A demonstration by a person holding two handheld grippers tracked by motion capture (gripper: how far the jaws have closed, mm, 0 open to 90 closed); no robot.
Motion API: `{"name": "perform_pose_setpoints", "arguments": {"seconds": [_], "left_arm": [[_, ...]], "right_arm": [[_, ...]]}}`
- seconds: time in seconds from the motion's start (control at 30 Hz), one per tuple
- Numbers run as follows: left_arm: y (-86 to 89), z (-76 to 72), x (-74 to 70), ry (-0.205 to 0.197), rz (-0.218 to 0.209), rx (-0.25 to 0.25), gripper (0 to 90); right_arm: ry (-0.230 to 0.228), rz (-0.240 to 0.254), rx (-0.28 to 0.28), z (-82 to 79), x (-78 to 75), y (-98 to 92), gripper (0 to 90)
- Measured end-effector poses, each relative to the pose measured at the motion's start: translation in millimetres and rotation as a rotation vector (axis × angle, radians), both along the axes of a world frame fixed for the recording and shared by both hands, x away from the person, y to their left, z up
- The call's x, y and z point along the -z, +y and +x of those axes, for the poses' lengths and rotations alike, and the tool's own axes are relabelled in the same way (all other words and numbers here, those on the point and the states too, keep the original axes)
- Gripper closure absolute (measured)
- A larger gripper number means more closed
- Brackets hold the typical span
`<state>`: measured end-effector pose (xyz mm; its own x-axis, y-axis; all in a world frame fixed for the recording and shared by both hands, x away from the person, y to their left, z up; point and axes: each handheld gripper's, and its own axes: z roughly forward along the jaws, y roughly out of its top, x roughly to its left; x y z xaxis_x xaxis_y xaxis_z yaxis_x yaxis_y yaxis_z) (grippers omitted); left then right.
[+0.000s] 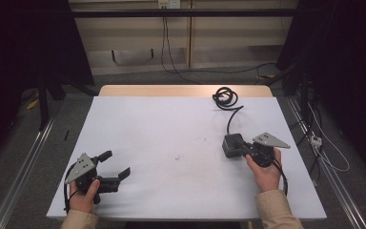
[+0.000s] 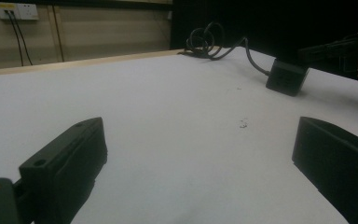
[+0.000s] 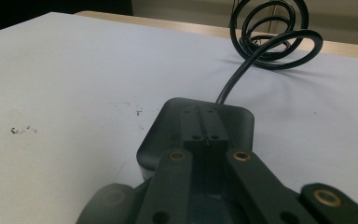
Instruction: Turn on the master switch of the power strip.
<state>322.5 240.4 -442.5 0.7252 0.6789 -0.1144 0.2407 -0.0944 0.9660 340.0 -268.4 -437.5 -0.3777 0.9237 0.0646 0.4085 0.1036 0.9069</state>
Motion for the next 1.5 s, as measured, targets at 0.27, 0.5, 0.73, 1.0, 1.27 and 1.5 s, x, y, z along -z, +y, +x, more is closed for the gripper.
{"name": "perform_pose_setpoints", "arguments": {"seconds": [0.27, 0.5, 0.73, 1.0, 1.27, 1.5], "left_arm": [[0.0, 0.0, -0.1, 0.0, -0.003, 0.001, 2.7], [0.3, -0.2, -0.3, -0.001, -0.003, -0.001, 2.7], [0.2, 0.0, 0.1, -0.001, 0.0, 0.0, 2.7], [0.1, 0.2, 0.3, -0.001, -0.001, 0.0, 2.7], [0.2, 0.3, 0.4, -0.001, 0.001, 0.001, 2.7], [1.1, 0.4, 0.2, -0.003, 0.006, 0.0, 2.7]], "right_arm": [[0.001, -0.006, 0.001, -0.2, -0.3, 0.7, 90.0], [-0.001, -0.009, 0.002, -0.4, -0.1, 0.9, 90.0], [-0.003, -0.011, 0.003, -0.6, 0.2, 1.1, 90.0], [-0.002, -0.013, 0.005, -0.7, 0.1, 1.4, 90.0], [0.003, -0.018, 0.004, -1.0, 0.2, 2.2, 90.0], [0.001, -0.012, 0.005, -0.8, 0.4, 1.7, 90.0]]}}
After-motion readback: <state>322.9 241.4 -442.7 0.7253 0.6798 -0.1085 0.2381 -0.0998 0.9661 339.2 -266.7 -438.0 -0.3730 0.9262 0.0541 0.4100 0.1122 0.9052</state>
